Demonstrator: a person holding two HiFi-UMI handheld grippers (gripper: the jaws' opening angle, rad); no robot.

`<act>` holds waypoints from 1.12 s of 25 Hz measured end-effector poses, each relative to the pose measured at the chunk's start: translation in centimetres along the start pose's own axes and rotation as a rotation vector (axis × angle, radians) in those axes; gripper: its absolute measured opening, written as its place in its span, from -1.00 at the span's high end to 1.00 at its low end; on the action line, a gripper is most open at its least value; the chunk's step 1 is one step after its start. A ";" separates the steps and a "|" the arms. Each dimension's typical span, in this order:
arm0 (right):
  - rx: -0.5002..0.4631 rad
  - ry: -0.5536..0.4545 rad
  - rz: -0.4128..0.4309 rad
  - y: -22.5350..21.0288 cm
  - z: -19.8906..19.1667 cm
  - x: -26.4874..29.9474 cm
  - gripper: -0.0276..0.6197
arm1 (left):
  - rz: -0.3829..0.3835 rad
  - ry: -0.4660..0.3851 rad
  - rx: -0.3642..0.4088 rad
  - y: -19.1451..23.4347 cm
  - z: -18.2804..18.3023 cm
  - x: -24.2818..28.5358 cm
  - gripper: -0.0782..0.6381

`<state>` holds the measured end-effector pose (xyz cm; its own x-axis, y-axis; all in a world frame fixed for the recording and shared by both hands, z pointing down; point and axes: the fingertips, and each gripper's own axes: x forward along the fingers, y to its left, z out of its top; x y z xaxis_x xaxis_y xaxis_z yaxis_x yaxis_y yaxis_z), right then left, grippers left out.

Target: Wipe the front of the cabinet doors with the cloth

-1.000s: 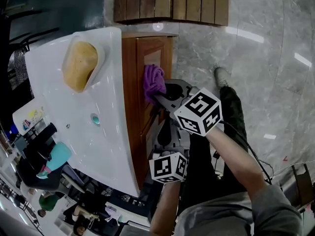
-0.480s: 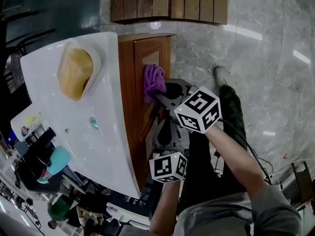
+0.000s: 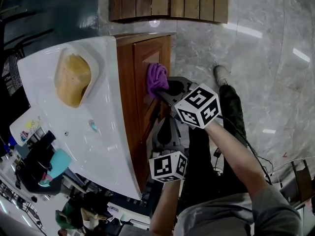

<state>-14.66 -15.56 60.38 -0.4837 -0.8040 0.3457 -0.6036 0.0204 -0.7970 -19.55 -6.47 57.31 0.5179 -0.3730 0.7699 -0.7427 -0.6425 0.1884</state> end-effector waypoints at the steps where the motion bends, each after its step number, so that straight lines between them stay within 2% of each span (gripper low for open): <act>1: -0.002 0.005 -0.004 -0.2 -0.1 0.1 0.72 | 0.000 0.001 0.000 0.1 0.0 0.1 0.76; 28: 0.002 0.211 -0.131 -7.9 -5.3 3.2 0.72 | 0.000 0.041 -0.017 0.8 0.6 3.0 0.76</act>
<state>-14.83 -15.16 70.45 -0.5234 -0.6579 0.5415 -0.6686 -0.0769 -0.7397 -18.33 -8.48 59.44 0.5002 -0.3455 0.7940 -0.7502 -0.6308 0.1981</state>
